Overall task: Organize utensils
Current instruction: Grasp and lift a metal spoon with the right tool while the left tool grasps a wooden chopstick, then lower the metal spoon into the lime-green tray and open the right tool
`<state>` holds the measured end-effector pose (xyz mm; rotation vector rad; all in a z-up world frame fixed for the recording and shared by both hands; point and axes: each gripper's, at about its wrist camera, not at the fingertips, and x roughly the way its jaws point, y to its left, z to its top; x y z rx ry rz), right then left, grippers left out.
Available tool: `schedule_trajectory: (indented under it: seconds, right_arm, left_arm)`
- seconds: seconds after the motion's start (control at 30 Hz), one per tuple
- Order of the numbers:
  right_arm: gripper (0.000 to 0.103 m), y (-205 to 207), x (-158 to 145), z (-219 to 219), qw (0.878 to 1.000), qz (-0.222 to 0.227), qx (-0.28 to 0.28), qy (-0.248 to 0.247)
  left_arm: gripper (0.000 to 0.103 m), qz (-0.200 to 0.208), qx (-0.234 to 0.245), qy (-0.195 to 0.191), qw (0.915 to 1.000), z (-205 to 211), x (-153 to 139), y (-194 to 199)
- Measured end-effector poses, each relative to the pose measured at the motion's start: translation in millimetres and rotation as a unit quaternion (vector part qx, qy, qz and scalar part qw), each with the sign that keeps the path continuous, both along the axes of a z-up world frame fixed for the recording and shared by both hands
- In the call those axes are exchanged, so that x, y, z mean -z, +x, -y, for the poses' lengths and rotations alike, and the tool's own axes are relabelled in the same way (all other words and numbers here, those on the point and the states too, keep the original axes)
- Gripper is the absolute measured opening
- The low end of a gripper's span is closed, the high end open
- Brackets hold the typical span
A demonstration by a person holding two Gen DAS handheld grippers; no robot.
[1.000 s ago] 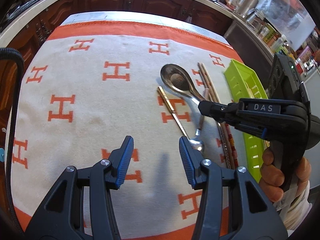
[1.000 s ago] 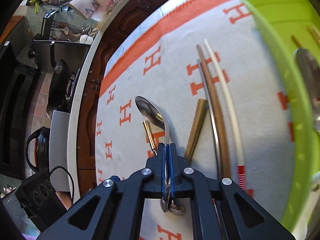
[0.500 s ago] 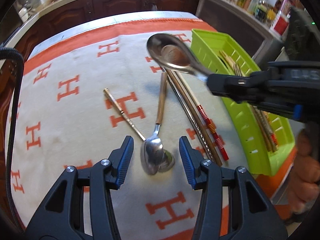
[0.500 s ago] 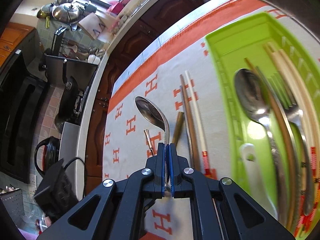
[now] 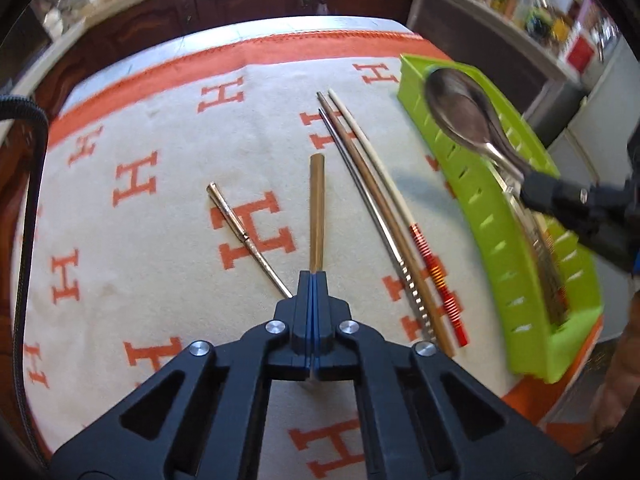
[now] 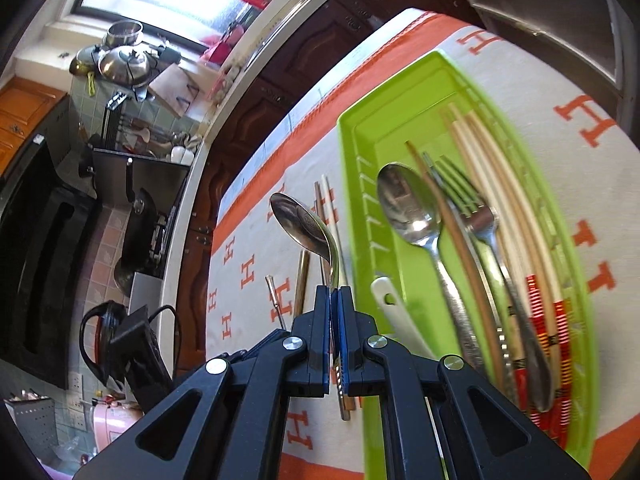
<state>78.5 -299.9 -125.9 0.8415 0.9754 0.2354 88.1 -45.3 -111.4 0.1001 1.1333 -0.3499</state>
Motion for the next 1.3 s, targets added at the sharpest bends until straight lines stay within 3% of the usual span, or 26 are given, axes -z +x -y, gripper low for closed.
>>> schedule_trajectory:
  seconds: [0.17, 0.3, 0.4, 0.57, 0.8, 1.07, 1.3]
  right_arm:
    - [0.003, -14.3, -7.6, 22.2, 1.000, 0.014, 0.018, 0.001]
    - [0.003, -28.1, -13.4, 42.9, 0.999, 0.020, 0.033, -0.003]
    - [0.003, -36.3, -15.8, 54.8, 0.999, 0.022, 0.040, -0.011]
    - [0.003, -53.0, -15.7, 74.6, 0.998, 0.022, 0.046, -0.025]
    - [0.003, -68.5, -12.1, 91.7, 0.995, 0.013, 0.080, -0.058]
    - [0.004, -66.4, -9.7, 75.1, 0.986, -0.021, 0.089, -0.143]
    - [0.018, -59.2, -15.0, 44.6, 0.981, -0.025, 0.070, -0.181]
  left_arm:
    - [0.000, -0.006, -0.028, -0.039, 0.9988, -7.9, -11.6, -0.3]
    - [0.000, 0.003, -0.018, -0.048, 0.9987, -2.3, -23.6, -6.2]
    - [0.000, 0.010, -0.014, -0.028, 0.9995, 3.2, -23.8, -5.7]
    - [0.000, -0.017, -0.012, -0.005, 0.9998, 6.8, -8.0, -0.8]
    - [0.000, -0.025, -0.005, 0.029, 0.9992, 17.5, 6.5, -0.6]
    - [0.001, -0.036, 0.003, 0.027, 0.9990, 20.1, 10.0, 5.9]
    - [0.002, -0.062, 0.002, -0.008, 0.9980, 6.9, 8.9, 10.4]
